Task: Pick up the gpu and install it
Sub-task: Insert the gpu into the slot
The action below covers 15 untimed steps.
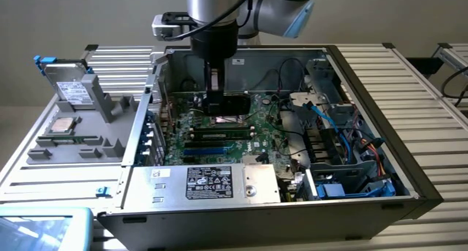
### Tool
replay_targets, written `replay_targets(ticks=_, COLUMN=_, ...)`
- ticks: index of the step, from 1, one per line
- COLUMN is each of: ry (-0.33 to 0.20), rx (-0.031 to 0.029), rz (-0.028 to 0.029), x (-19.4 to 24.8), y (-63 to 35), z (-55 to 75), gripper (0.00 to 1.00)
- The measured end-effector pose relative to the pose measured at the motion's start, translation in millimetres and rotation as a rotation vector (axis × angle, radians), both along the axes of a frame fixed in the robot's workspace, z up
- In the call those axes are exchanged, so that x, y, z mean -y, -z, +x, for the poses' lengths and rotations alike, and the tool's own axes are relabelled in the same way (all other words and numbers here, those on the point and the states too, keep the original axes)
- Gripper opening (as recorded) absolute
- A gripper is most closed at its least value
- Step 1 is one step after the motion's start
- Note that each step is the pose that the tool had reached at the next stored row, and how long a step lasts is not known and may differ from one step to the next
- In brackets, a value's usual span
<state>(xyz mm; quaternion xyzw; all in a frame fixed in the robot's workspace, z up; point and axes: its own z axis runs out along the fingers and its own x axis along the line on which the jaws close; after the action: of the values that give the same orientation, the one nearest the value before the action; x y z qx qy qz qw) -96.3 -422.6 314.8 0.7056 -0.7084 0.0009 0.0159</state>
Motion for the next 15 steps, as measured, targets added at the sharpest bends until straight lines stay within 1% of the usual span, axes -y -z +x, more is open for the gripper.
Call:
replay_targets(ticks=4, ry=0.000, rx=0.0000, rz=0.0000, x=8.3, y=2.0, z=-0.7, gripper=0.28)
replay_targets(ticks=6, ry=0.000, rx=-0.0001, rz=-0.0001, x=10.8, y=3.3, z=-1.0, gripper=0.28)
replay_targets(ticks=11, ry=0.000, rx=0.0000, rz=0.0001, x=15.0, y=7.4, z=-1.8, gripper=0.28)
replay_targets(ticks=15, ry=0.000, rx=0.0000, rz=0.0001, x=15.9, y=11.8, z=-3.4, gripper=0.28)
